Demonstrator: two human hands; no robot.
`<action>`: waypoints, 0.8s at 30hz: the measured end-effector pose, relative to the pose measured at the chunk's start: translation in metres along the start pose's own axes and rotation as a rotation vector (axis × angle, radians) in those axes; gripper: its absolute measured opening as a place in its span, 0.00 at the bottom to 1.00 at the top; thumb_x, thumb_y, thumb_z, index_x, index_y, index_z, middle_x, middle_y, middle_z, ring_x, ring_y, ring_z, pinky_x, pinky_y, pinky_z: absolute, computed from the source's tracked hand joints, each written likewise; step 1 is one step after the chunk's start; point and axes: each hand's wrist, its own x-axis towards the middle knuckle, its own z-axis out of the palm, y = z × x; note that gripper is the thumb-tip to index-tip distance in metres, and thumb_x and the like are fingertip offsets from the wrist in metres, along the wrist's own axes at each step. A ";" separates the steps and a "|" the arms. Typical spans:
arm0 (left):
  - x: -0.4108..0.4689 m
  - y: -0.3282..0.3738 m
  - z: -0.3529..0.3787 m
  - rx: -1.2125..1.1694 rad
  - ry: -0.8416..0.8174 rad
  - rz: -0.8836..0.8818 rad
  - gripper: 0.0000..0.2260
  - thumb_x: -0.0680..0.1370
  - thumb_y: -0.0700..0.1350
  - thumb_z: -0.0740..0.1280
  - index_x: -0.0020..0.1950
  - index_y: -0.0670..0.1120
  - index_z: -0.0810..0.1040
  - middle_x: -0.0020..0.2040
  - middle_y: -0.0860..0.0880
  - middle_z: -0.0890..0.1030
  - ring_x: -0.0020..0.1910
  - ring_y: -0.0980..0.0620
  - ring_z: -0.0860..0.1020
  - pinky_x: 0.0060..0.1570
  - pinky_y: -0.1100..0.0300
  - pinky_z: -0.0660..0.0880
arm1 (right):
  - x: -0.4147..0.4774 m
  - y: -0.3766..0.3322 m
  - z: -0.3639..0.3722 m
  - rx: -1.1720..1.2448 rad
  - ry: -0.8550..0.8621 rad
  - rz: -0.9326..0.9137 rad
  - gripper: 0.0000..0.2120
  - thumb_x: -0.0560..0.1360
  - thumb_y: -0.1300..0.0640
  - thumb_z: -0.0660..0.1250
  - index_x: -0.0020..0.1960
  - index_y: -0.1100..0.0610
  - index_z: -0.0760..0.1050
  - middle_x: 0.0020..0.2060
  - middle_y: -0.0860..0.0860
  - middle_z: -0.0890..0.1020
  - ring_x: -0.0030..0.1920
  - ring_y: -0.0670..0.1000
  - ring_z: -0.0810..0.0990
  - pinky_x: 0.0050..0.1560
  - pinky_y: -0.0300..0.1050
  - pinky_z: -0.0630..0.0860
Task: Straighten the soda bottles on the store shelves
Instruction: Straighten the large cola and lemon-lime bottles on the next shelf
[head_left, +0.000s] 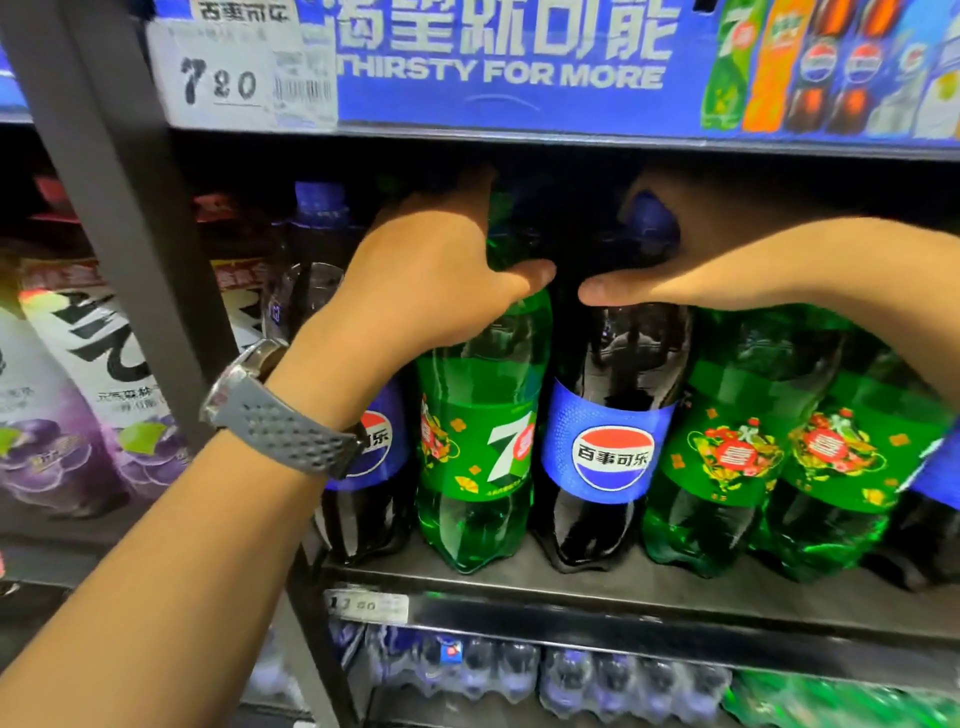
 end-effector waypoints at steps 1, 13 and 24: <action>-0.001 0.000 0.000 -0.003 -0.008 -0.004 0.38 0.71 0.68 0.63 0.74 0.50 0.60 0.69 0.45 0.71 0.65 0.40 0.71 0.56 0.53 0.70 | -0.001 0.001 0.000 -0.049 0.006 -0.013 0.32 0.54 0.19 0.60 0.46 0.41 0.63 0.37 0.36 0.70 0.37 0.36 0.69 0.36 0.38 0.65; 0.006 -0.001 -0.019 -0.090 -0.171 0.040 0.34 0.69 0.66 0.68 0.71 0.54 0.65 0.67 0.50 0.73 0.63 0.47 0.73 0.57 0.58 0.70 | -0.007 0.008 -0.006 -0.003 -0.064 0.014 0.44 0.56 0.28 0.70 0.65 0.47 0.64 0.52 0.43 0.72 0.51 0.48 0.73 0.51 0.41 0.66; -0.010 -0.003 -0.021 -0.073 -0.099 0.019 0.32 0.74 0.64 0.65 0.75 0.54 0.61 0.70 0.48 0.71 0.67 0.46 0.70 0.59 0.61 0.66 | -0.009 0.009 -0.010 -0.019 -0.134 -0.029 0.57 0.54 0.22 0.63 0.75 0.48 0.53 0.73 0.48 0.62 0.71 0.52 0.64 0.69 0.48 0.63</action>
